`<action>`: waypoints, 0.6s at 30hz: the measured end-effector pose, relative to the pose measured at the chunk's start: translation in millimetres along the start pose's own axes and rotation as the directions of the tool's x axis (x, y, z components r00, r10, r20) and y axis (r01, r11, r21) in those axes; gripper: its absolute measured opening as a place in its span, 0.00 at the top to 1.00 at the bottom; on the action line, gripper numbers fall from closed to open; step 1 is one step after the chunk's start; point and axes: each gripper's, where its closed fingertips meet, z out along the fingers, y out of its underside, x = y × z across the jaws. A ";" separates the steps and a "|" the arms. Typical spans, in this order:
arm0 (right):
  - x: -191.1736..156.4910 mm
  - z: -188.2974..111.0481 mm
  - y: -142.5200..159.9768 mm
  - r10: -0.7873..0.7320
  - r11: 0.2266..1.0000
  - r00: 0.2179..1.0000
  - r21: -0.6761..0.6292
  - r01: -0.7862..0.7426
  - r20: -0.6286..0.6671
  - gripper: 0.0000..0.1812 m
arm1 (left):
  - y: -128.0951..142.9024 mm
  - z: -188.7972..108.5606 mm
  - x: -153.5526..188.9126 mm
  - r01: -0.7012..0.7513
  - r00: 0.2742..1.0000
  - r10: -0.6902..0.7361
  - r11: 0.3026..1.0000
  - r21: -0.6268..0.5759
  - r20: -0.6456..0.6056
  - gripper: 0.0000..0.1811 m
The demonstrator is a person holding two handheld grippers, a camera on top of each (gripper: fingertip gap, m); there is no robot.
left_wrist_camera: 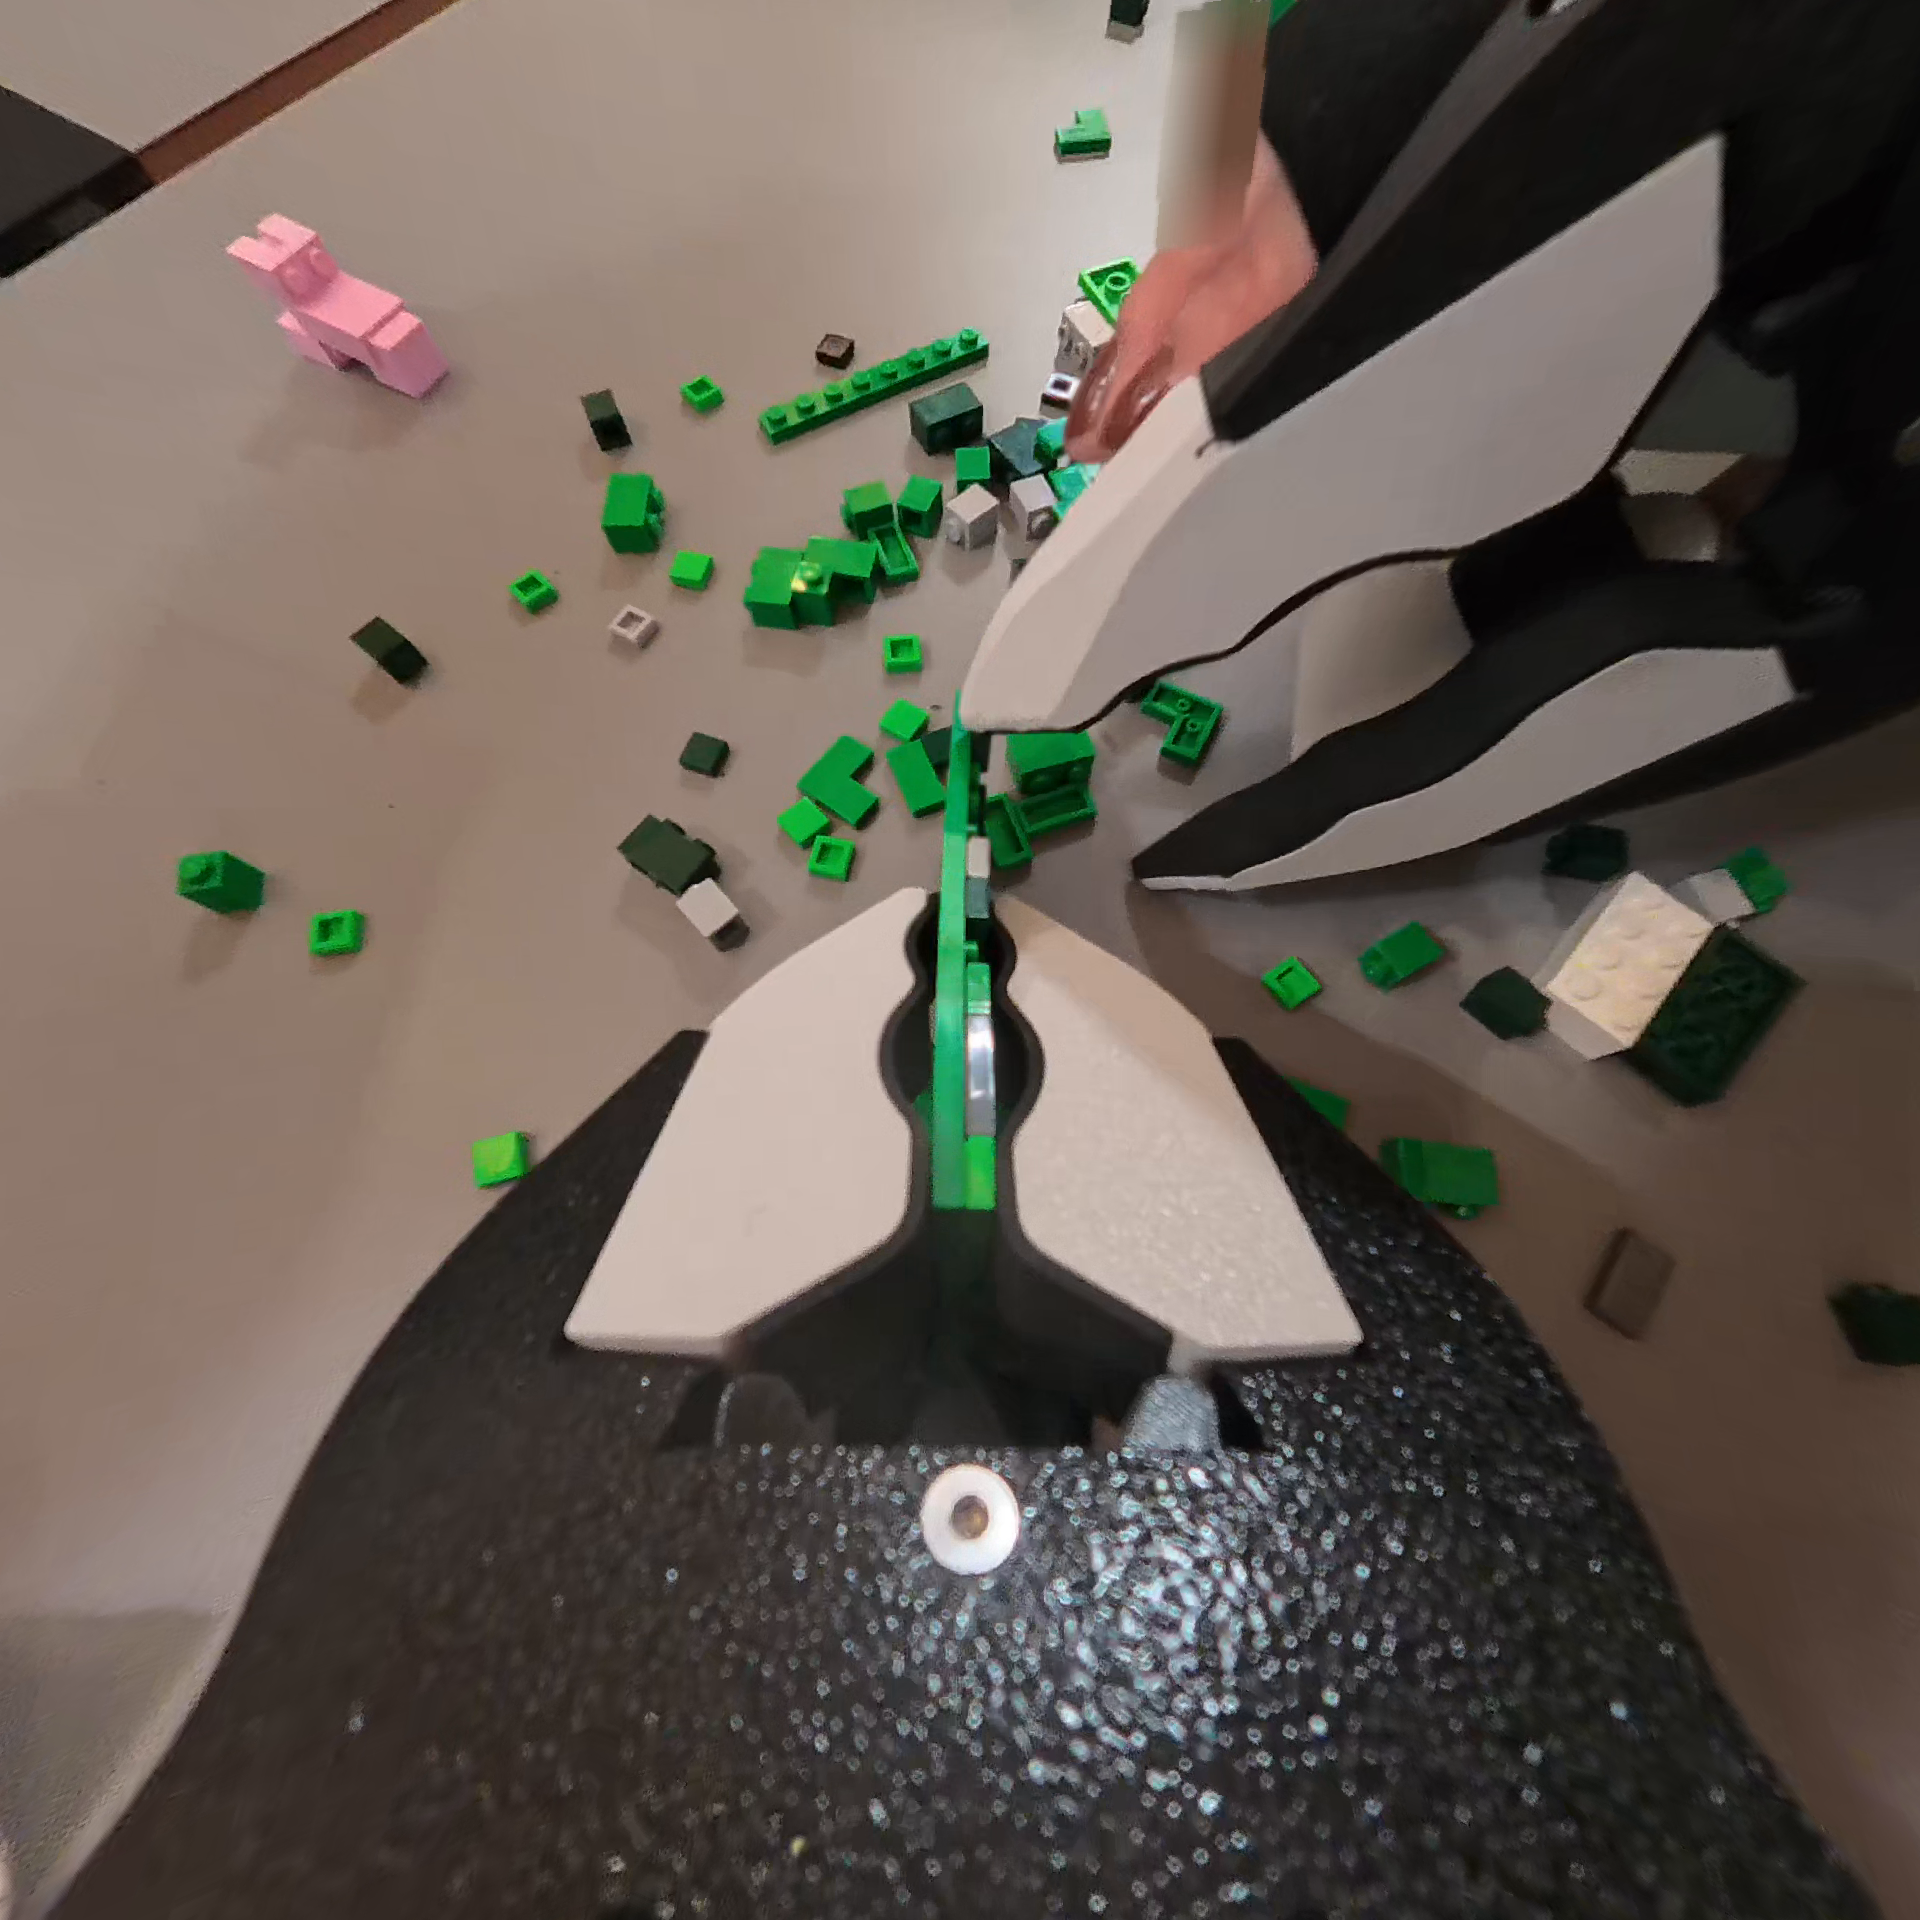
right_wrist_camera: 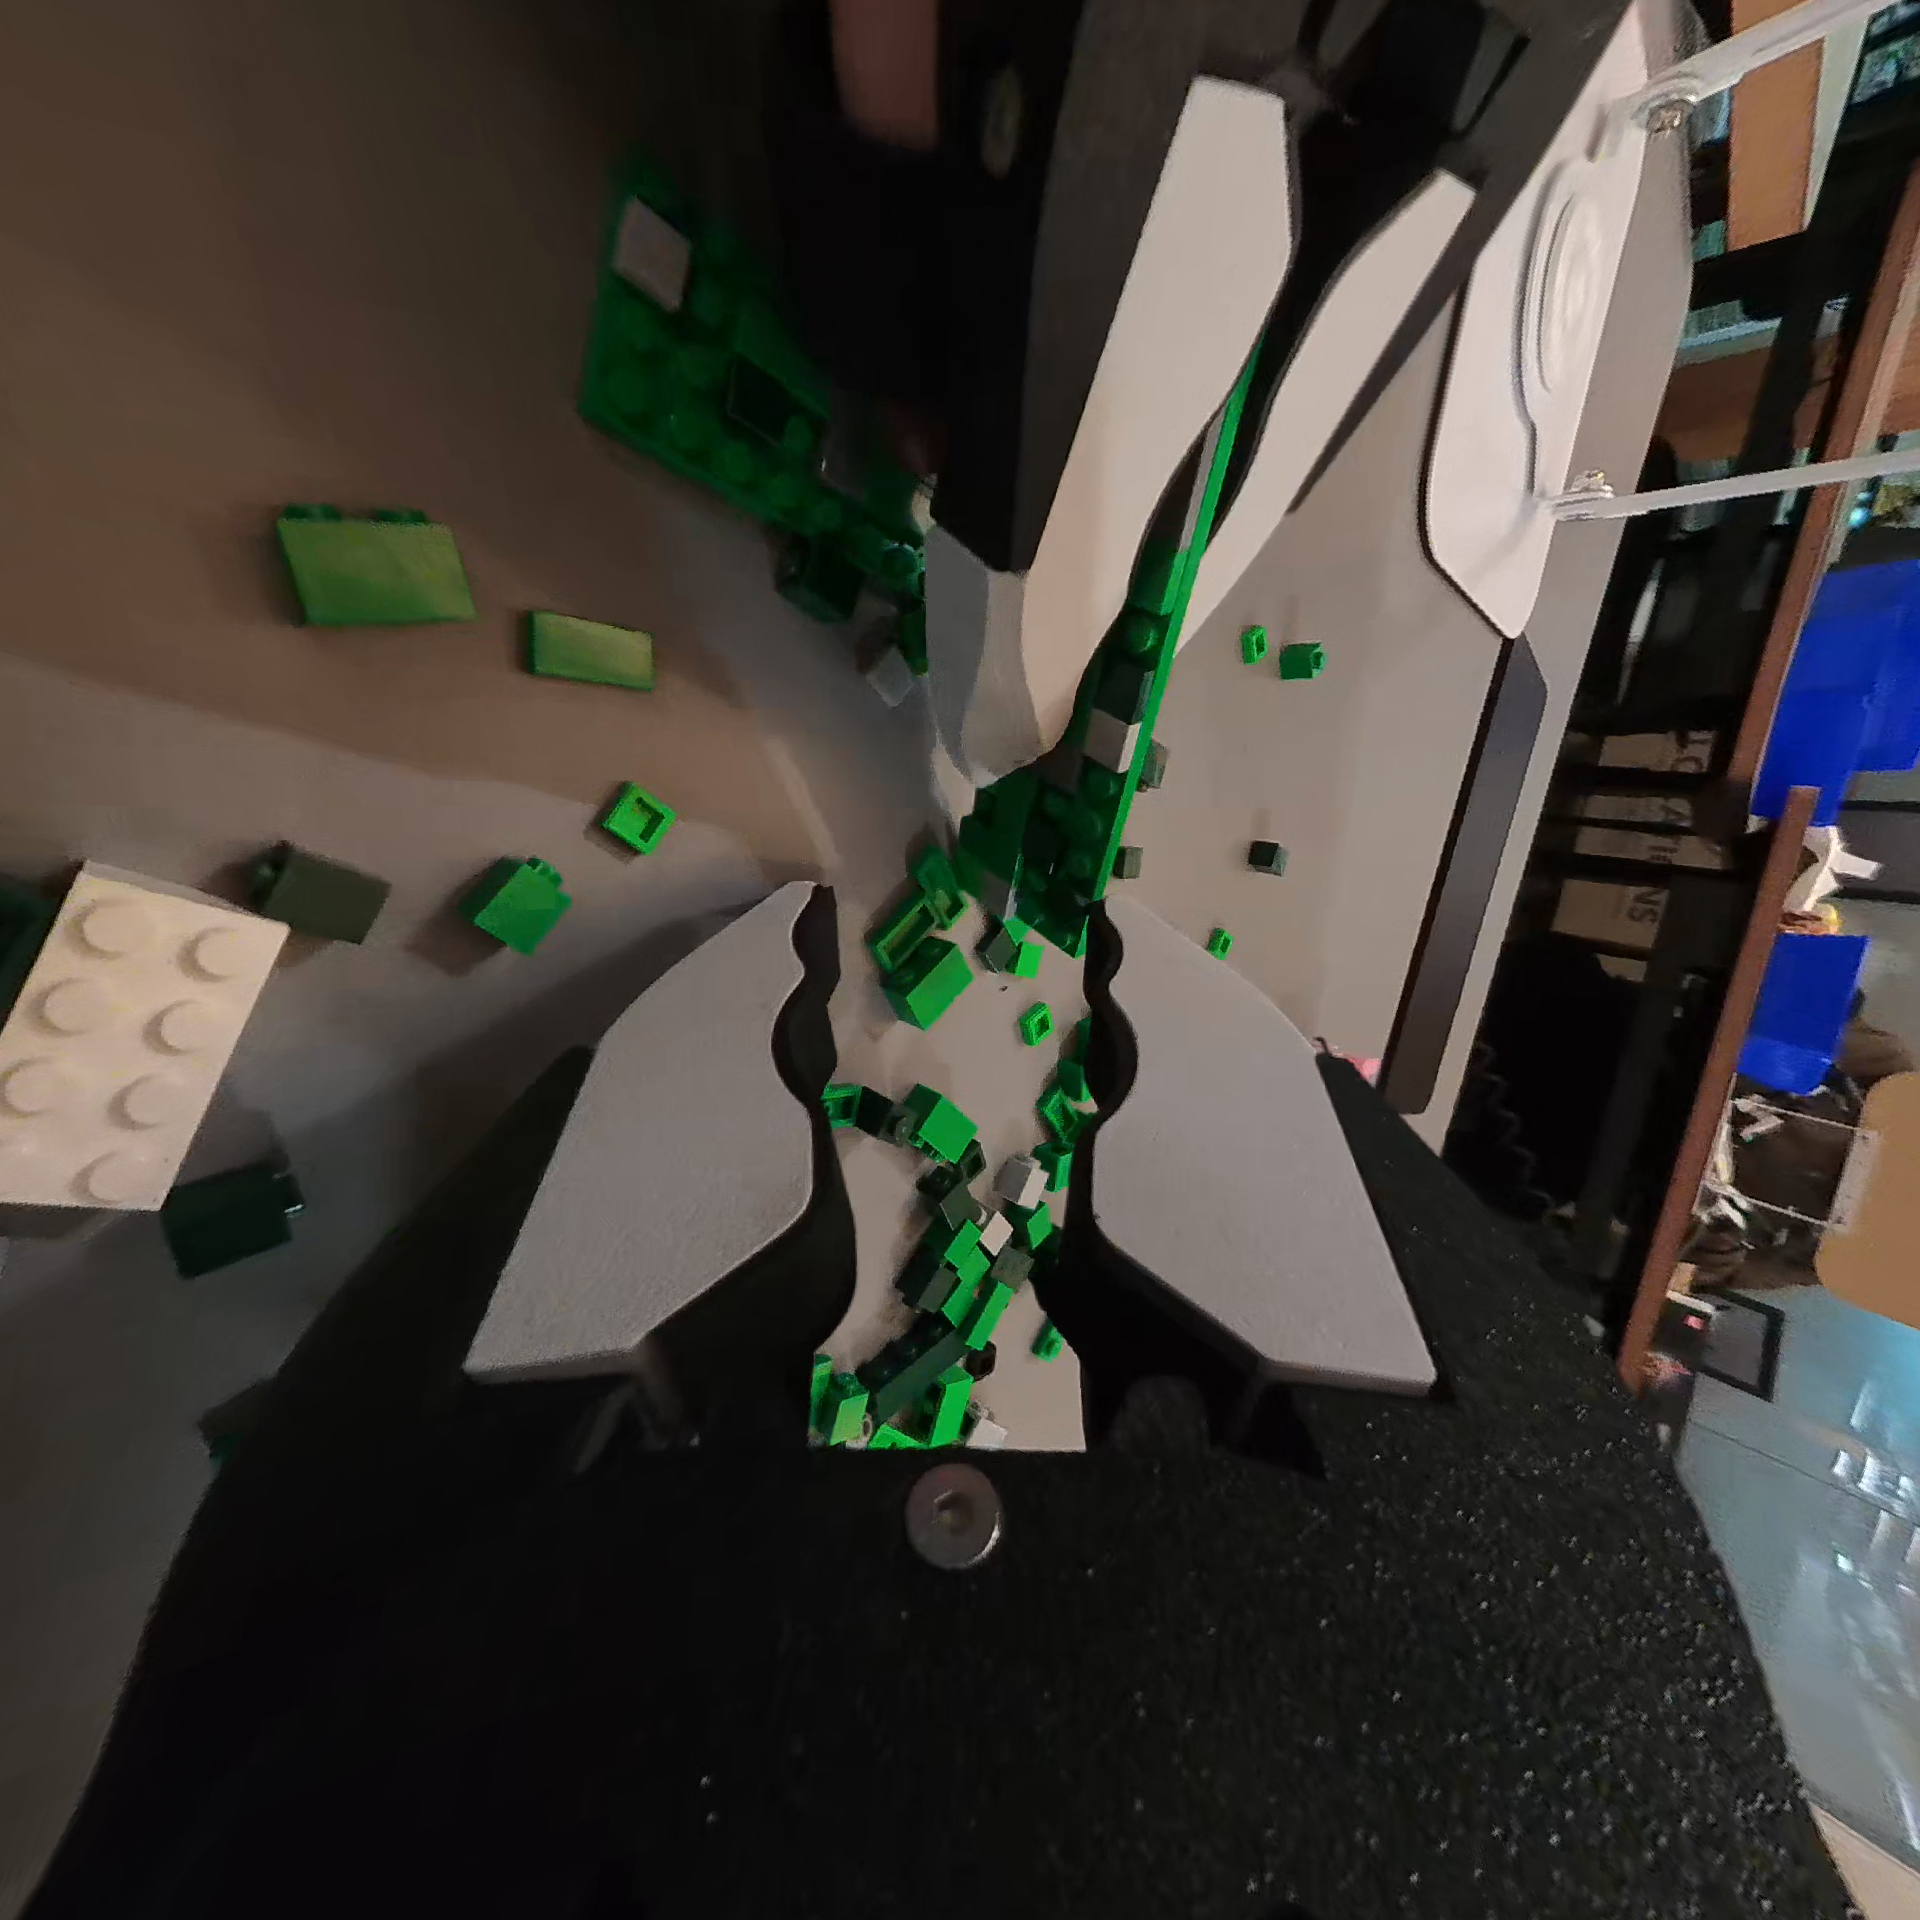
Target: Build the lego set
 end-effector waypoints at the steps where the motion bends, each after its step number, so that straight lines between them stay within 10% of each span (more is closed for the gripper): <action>1: 0.4 -0.7 0.3 0.000 1.000 1.000 0.001 0.000 -0.001 0.75 | -0.2 0.3 0.9 0.015 1.000 -0.015 1.000 0.003 -0.012 0.97; 10: 39.3 -4.0 5.7 0.153 0.988 0.964 0.042 -0.147 -0.218 0.70 | -19.1 -14.9 -6.9 0.250 0.966 -0.232 0.954 0.167 -0.118 0.97; 18: 48.6 -6.5 -1.0 0.490 0.854 0.867 0.252 -0.455 -0.095 0.70 | -58.7 -50.3 -9.2 0.457 0.874 -0.303 0.777 0.434 -0.379 0.97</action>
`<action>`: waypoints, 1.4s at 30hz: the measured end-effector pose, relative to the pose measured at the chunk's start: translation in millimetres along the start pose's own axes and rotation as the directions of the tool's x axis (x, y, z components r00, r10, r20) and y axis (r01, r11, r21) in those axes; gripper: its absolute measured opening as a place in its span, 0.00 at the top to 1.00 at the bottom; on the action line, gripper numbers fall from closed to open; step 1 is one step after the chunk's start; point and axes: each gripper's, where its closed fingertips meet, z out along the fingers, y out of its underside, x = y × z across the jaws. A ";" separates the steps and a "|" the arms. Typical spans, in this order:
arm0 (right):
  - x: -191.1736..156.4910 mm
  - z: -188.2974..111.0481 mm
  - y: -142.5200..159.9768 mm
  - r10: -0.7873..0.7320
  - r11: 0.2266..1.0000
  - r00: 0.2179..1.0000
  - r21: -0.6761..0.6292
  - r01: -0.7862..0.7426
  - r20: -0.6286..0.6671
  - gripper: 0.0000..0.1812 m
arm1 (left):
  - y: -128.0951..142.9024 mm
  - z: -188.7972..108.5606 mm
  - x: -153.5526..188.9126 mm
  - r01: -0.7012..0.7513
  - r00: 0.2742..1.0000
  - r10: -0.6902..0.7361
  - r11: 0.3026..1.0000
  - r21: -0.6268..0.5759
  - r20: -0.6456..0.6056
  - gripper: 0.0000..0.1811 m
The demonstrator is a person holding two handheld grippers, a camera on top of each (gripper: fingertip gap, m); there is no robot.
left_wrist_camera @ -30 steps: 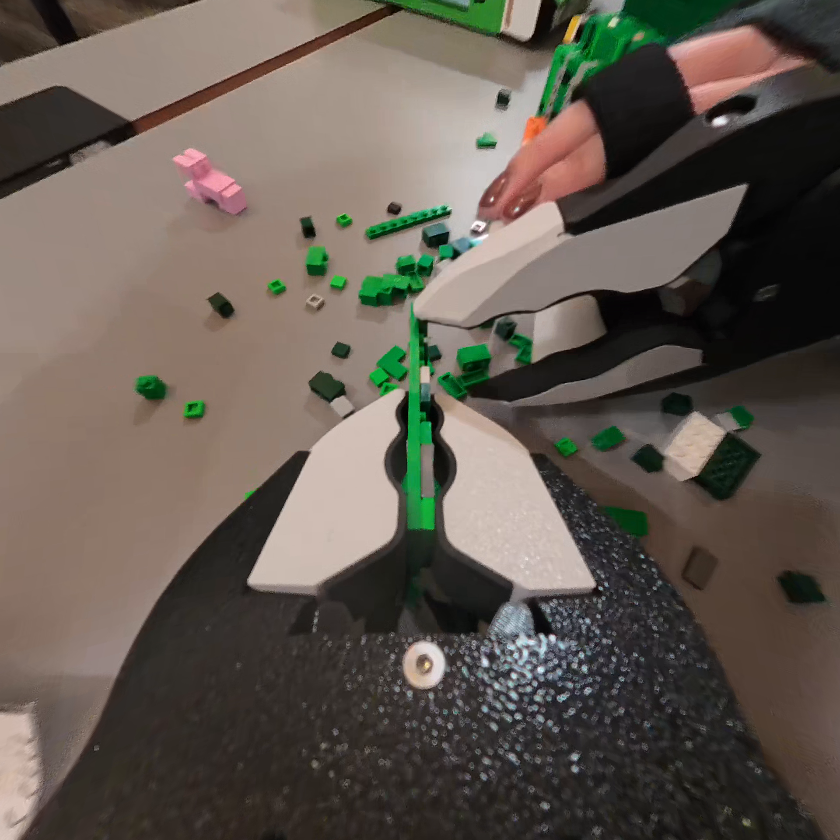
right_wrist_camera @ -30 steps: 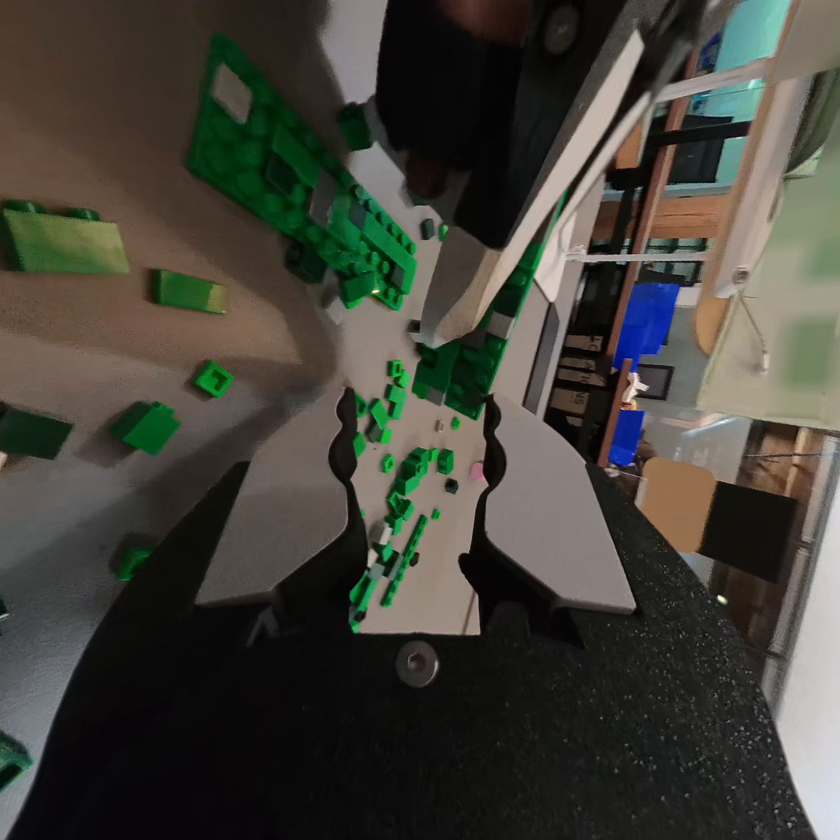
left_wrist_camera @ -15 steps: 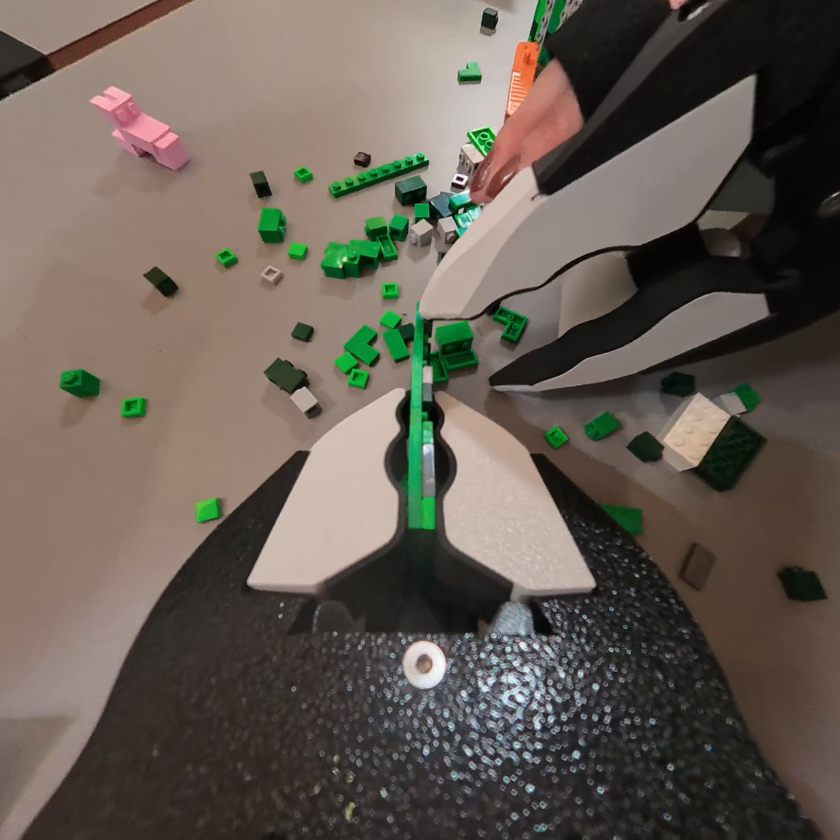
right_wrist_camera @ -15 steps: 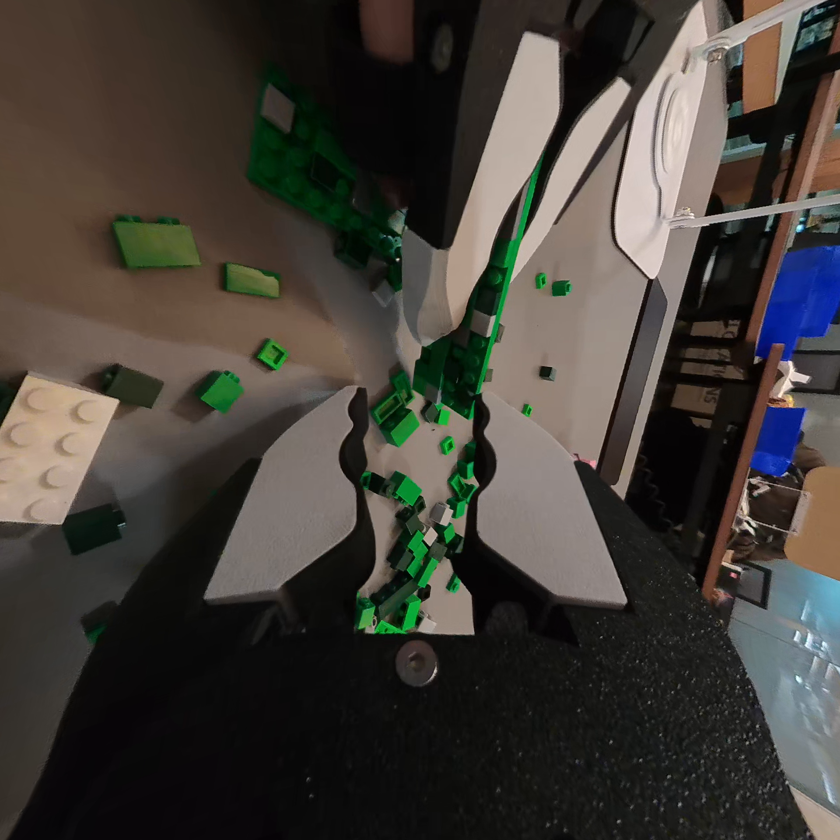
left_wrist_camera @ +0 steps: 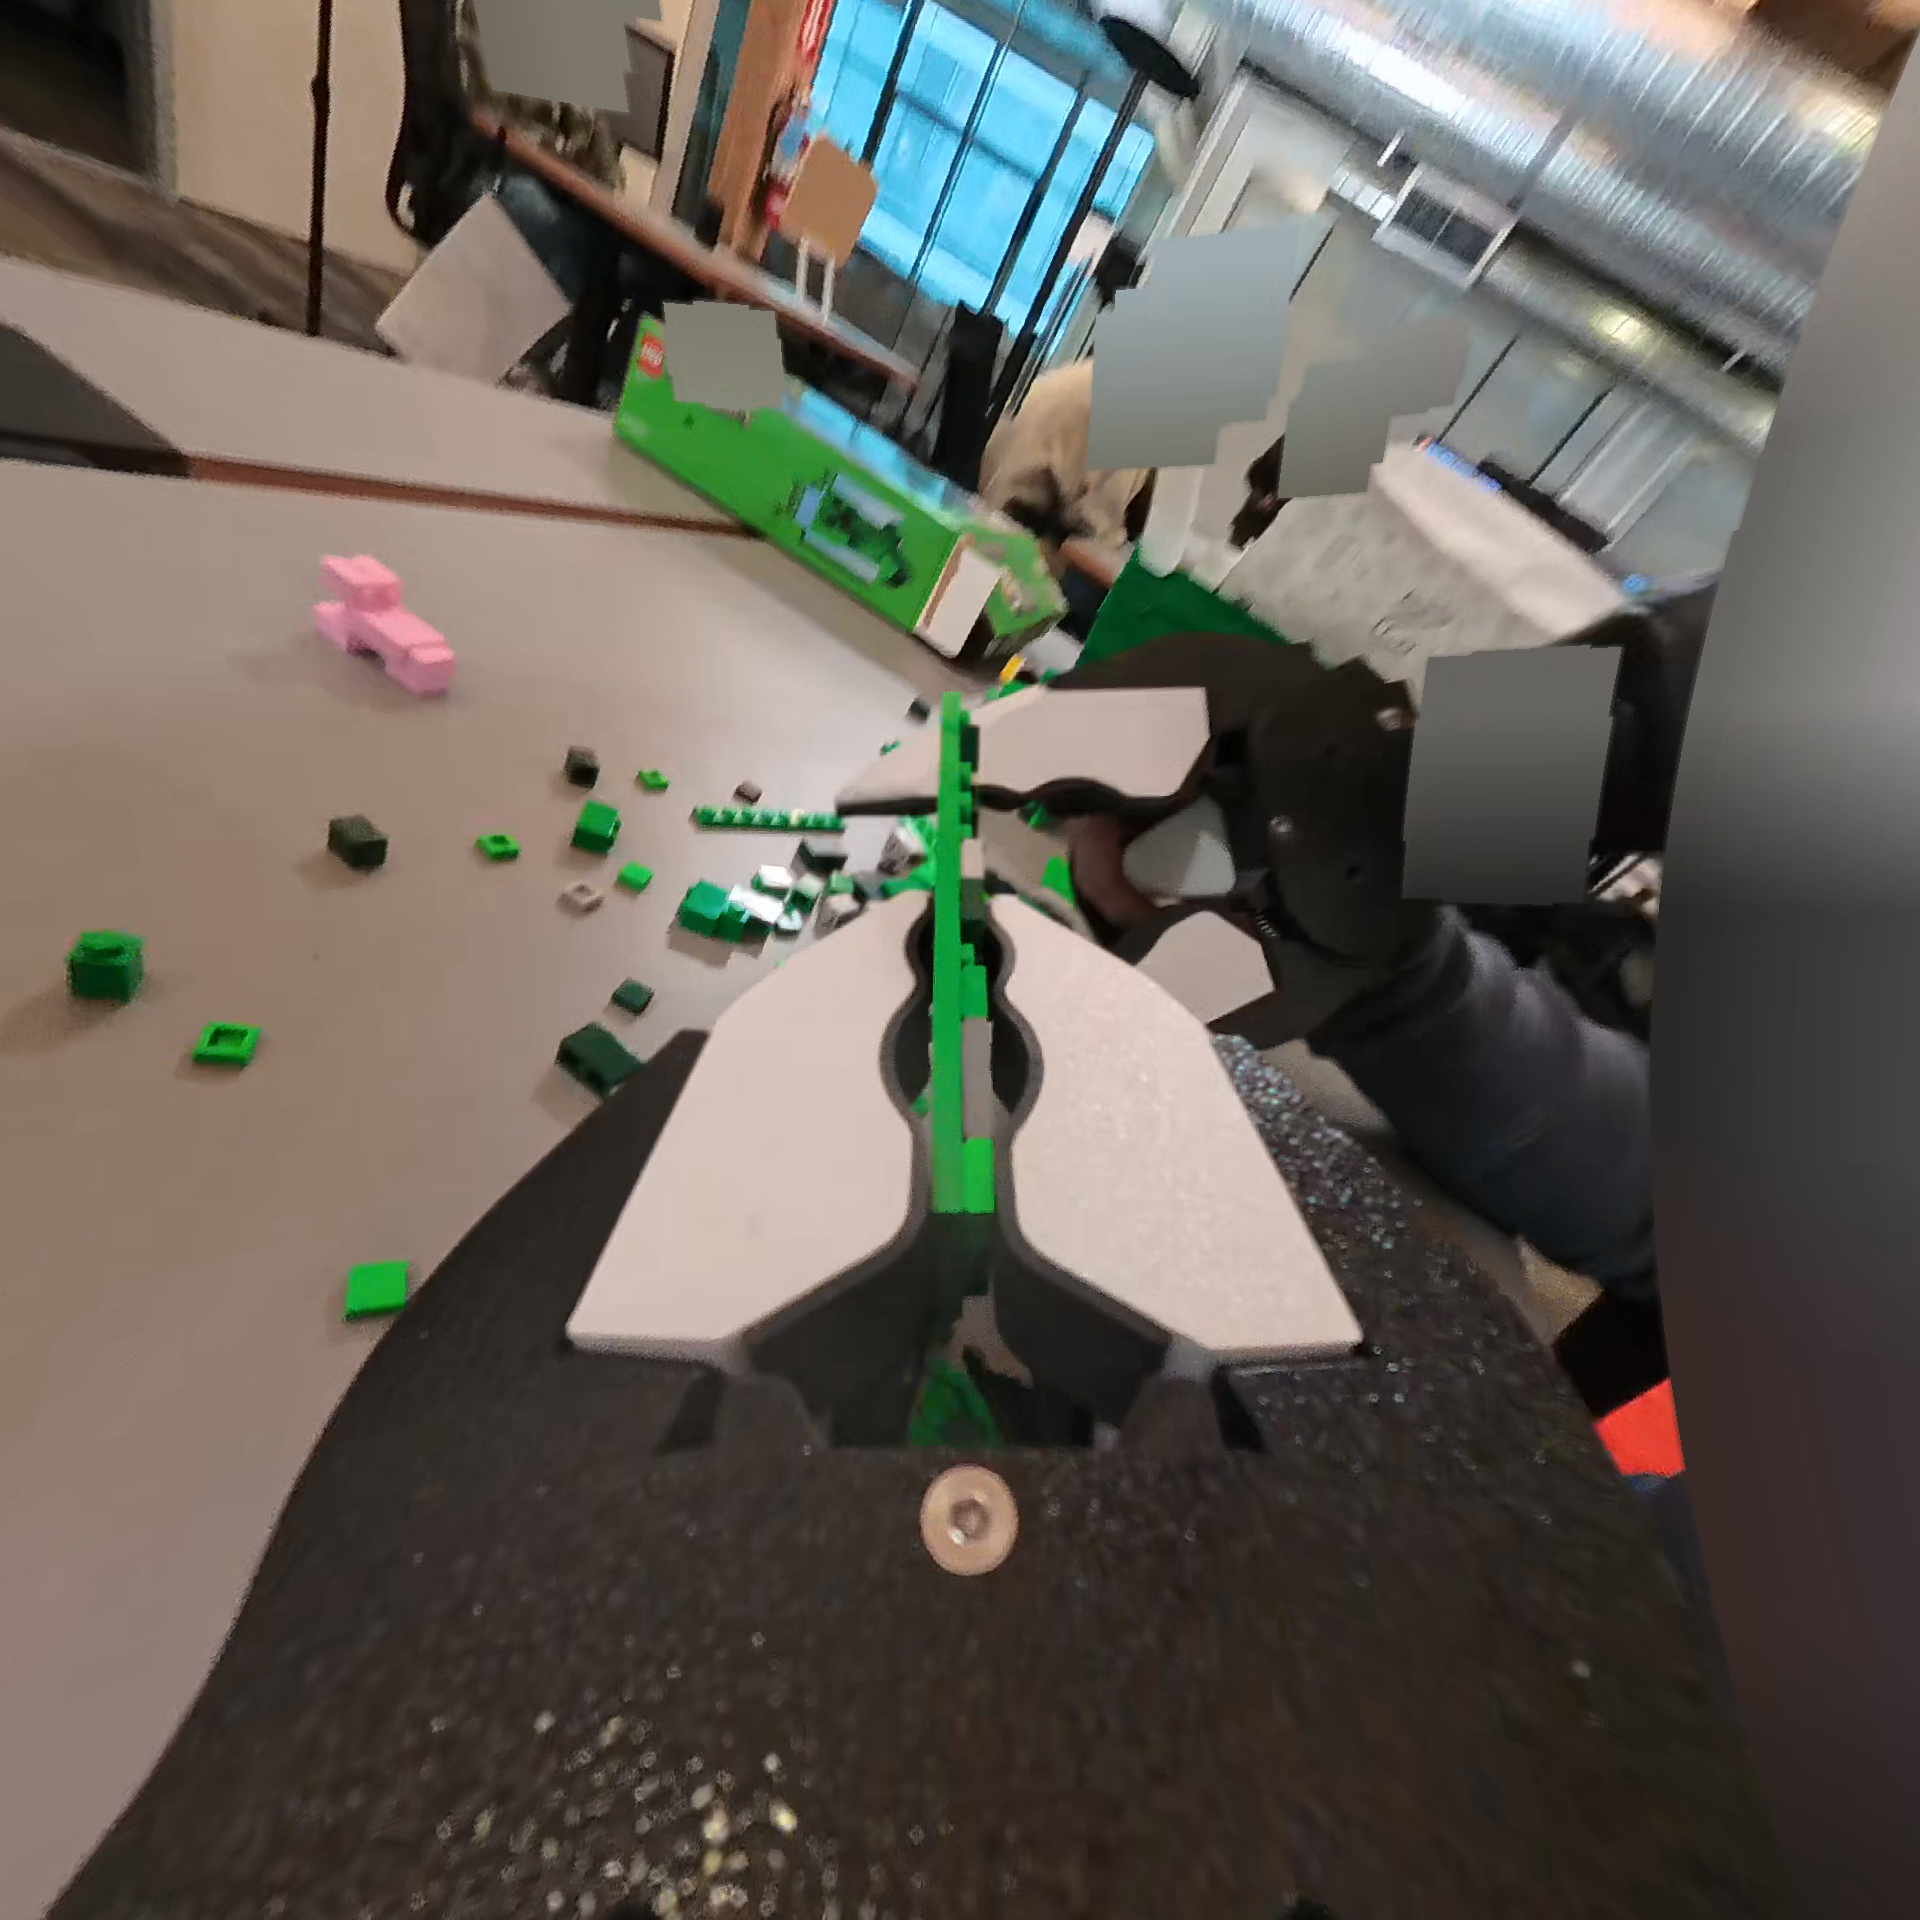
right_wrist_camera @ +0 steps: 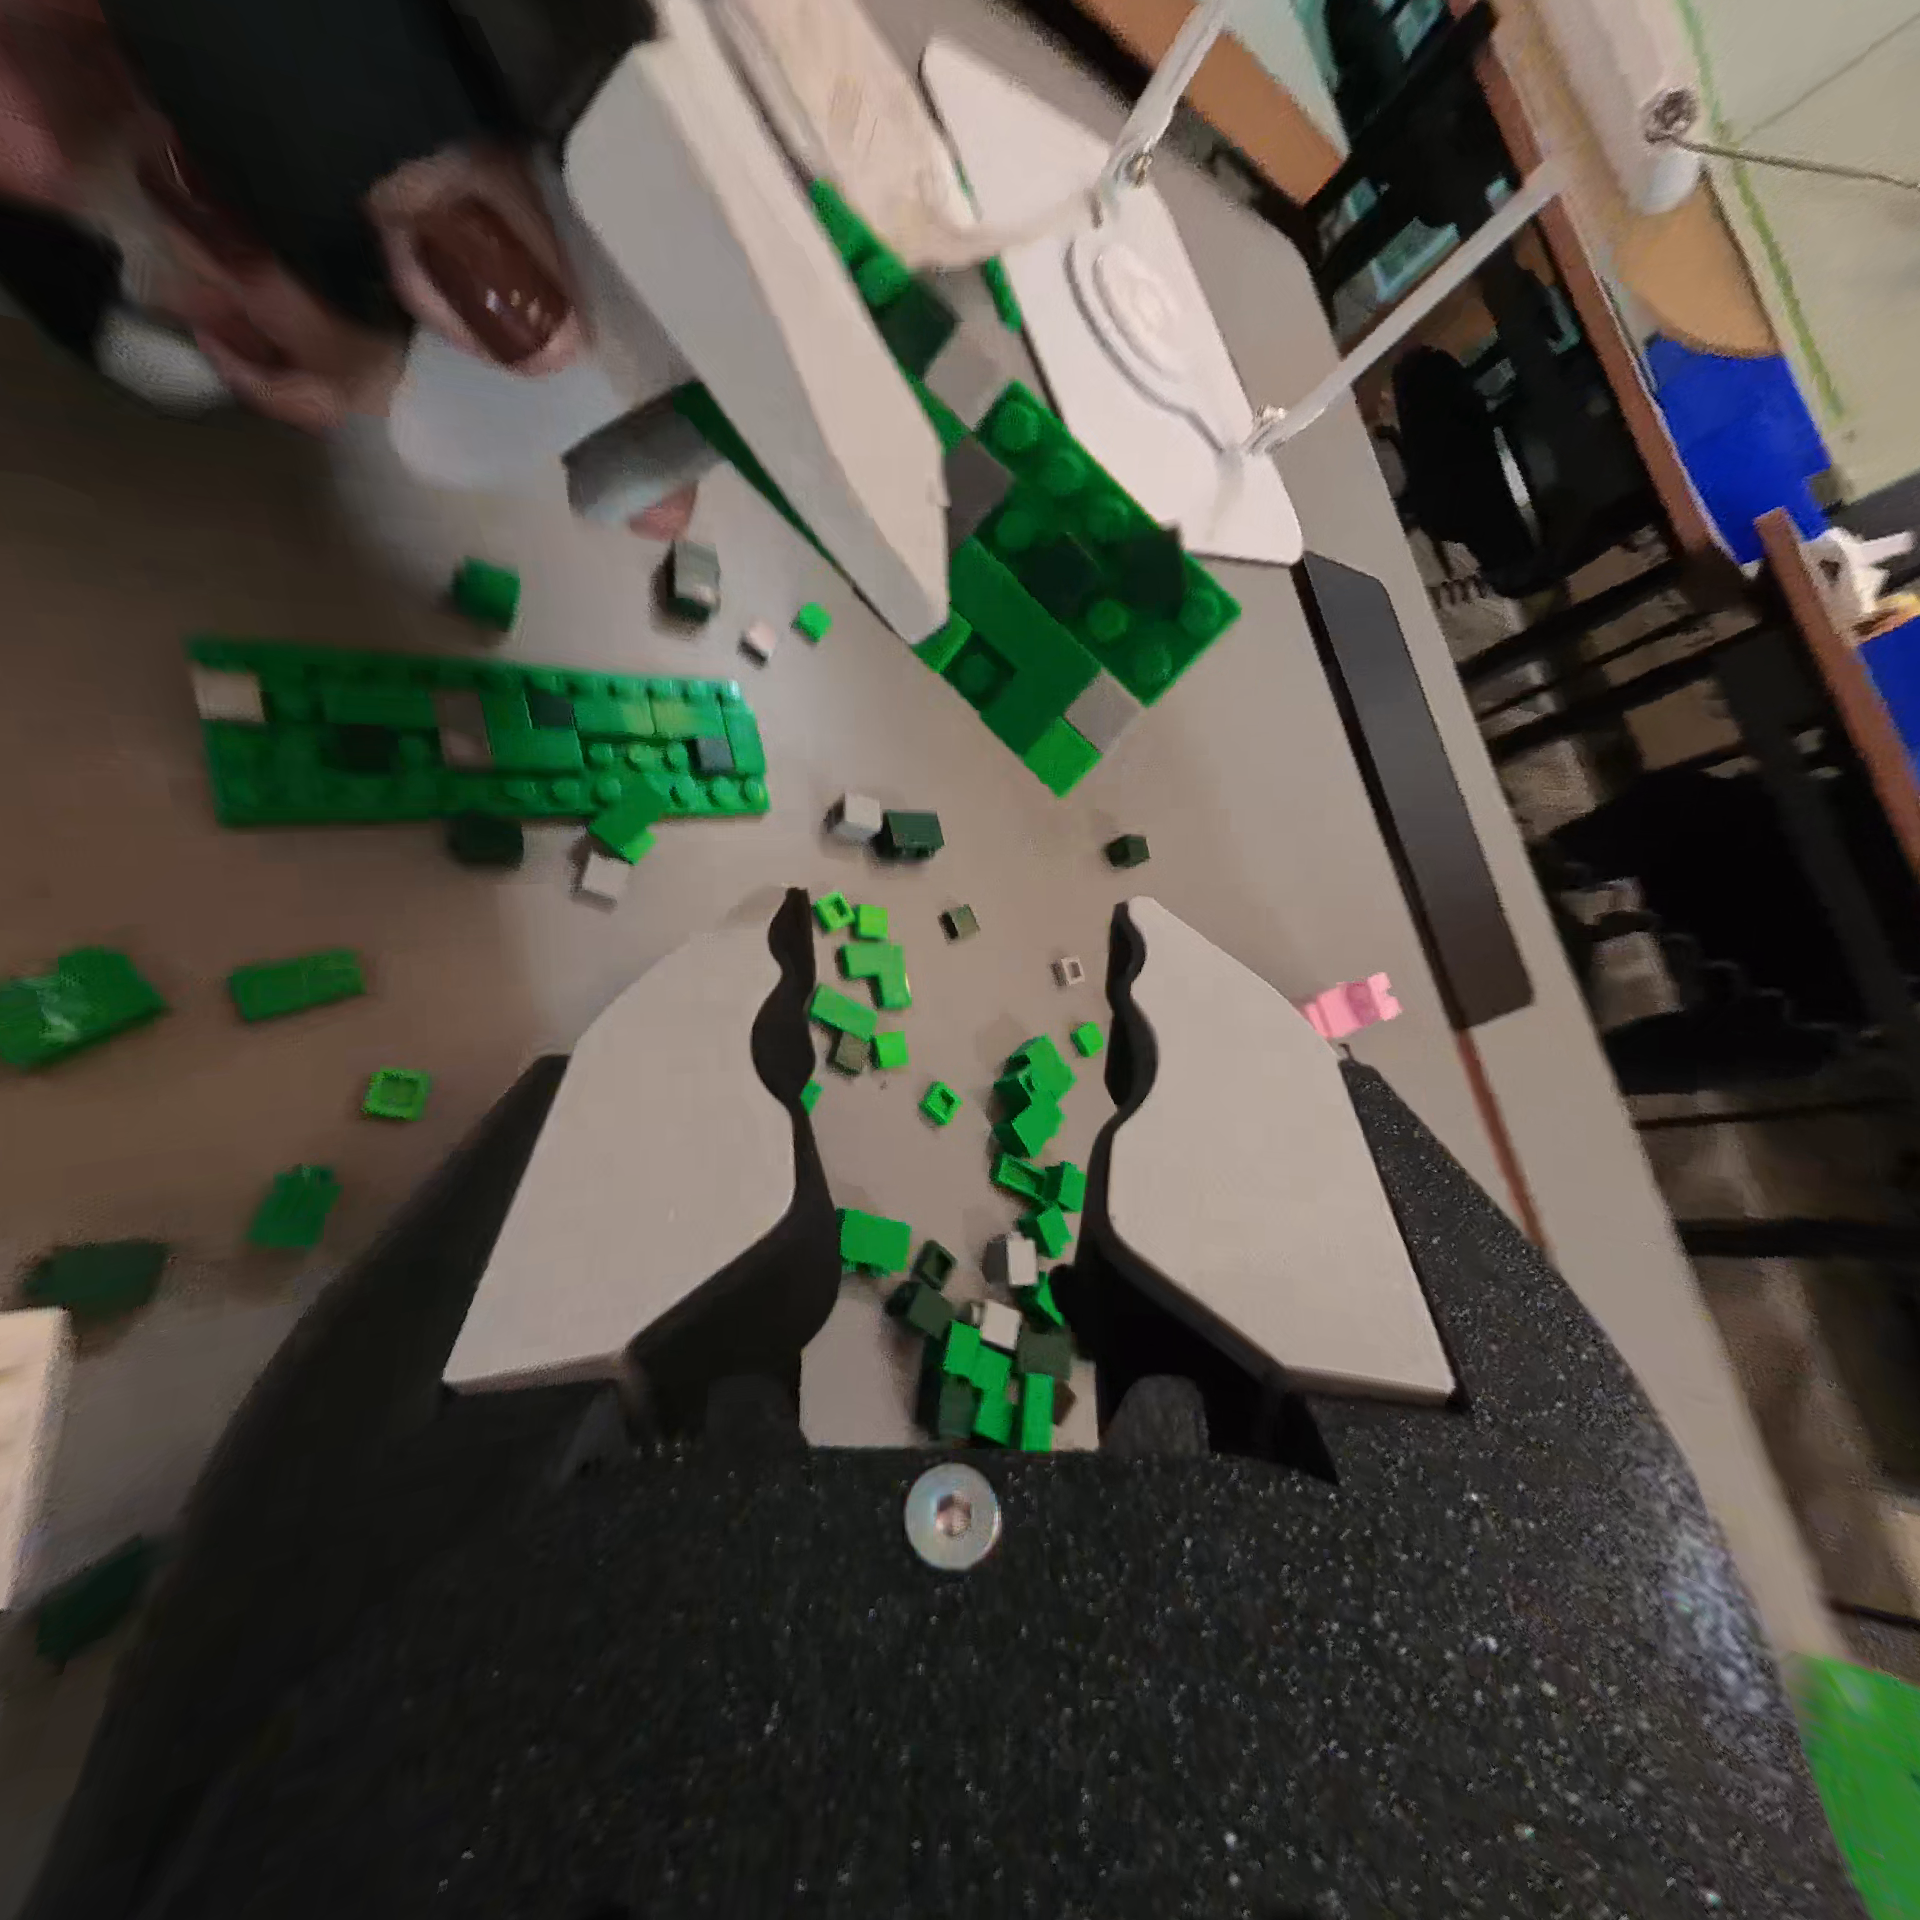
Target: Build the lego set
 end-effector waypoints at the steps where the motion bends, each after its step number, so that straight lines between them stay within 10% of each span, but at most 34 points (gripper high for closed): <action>1: 2.6 -2.5 -3.9 0.063 0.997 0.998 0.043 -0.064 0.015 0.72 | -4.3 -1.6 1.4 0.010 1.000 -0.010 1.000 0.028 -0.016 0.97; 10: 17.5 -43.1 -49.5 0.413 0.667 0.814 0.472 -0.576 0.409 0.83 | -7.4 -9.1 8.8 -0.038 0.993 0.042 0.998 0.042 -0.112 0.97; 18: -13.9 -35.6 -36.3 0.281 0.801 0.833 0.361 -0.477 0.476 0.95 | 29.1 -1.5 15.3 -0.304 0.950 0.281 0.932 -0.199 -0.135 0.96; 23: 2.1 -18.2 -7.2 0.295 0.897 0.918 0.254 -0.361 0.264 0.96 | 18.8 -6.3 -25.5 -0.246 0.953 0.276 0.945 -0.217 0.123 0.62; 42: 6.3 7.1 32.0 0.329 0.944 0.939 -0.009 -0.330 0.100 0.97 | -20.5 -35.3 -51.8 -0.102 0.951 0.080 0.993 0.059 0.300 0.73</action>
